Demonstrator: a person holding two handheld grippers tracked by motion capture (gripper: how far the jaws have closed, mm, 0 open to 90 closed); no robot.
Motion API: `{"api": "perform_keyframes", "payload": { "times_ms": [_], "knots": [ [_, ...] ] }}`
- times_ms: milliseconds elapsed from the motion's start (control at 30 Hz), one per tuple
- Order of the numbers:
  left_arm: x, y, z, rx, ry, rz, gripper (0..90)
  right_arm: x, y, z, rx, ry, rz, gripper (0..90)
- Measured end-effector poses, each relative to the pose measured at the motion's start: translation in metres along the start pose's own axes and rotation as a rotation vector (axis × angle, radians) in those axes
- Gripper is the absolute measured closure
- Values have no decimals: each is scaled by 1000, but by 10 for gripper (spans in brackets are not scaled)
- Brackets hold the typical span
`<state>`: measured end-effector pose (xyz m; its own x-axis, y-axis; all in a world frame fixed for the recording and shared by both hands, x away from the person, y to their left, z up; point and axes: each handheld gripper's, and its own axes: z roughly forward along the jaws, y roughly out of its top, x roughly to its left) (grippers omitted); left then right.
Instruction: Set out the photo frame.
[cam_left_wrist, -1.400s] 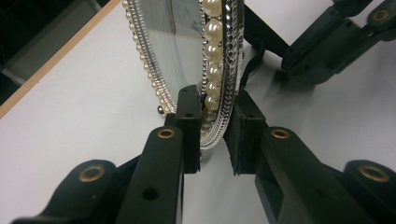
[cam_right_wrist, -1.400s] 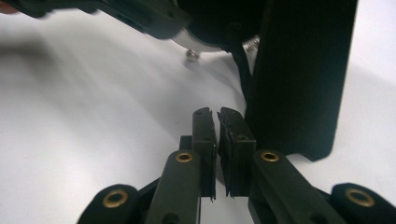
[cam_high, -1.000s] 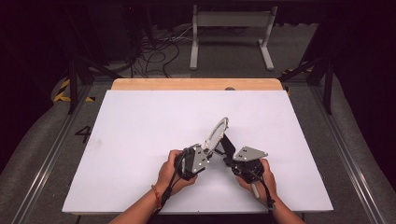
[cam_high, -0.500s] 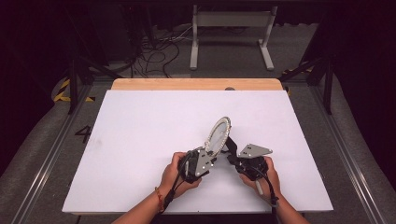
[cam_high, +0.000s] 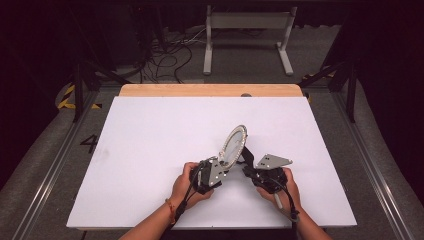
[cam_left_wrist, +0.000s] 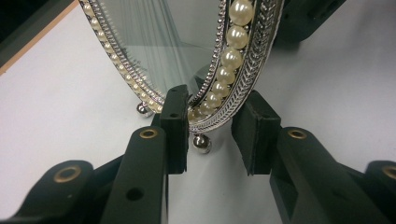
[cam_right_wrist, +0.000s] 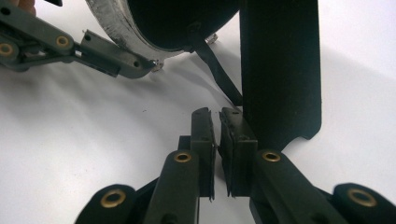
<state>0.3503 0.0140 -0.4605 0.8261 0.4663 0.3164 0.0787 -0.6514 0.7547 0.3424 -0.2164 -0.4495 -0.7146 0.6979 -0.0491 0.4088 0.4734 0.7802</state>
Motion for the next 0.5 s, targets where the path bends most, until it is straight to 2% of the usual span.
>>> {"api": "perform_keyframes", "payload": {
  "times_ms": [133,233,267,333,500],
  "knots": [
    [0,0,0,5,7,28,681,0,-1,2,9,-2,-3,834],
    [1,1,1,-4,-3,21,678,1,-1,2,11,1,-1,832],
    [2,1,1,-9,-3,16,665,1,-1,3,11,0,-2,832],
    [2,1,2,-17,-2,-5,582,2,-1,3,12,-1,-1,832],
    [0,5,8,-17,8,-15,491,1,-1,3,10,1,2,831]
  ]
}}
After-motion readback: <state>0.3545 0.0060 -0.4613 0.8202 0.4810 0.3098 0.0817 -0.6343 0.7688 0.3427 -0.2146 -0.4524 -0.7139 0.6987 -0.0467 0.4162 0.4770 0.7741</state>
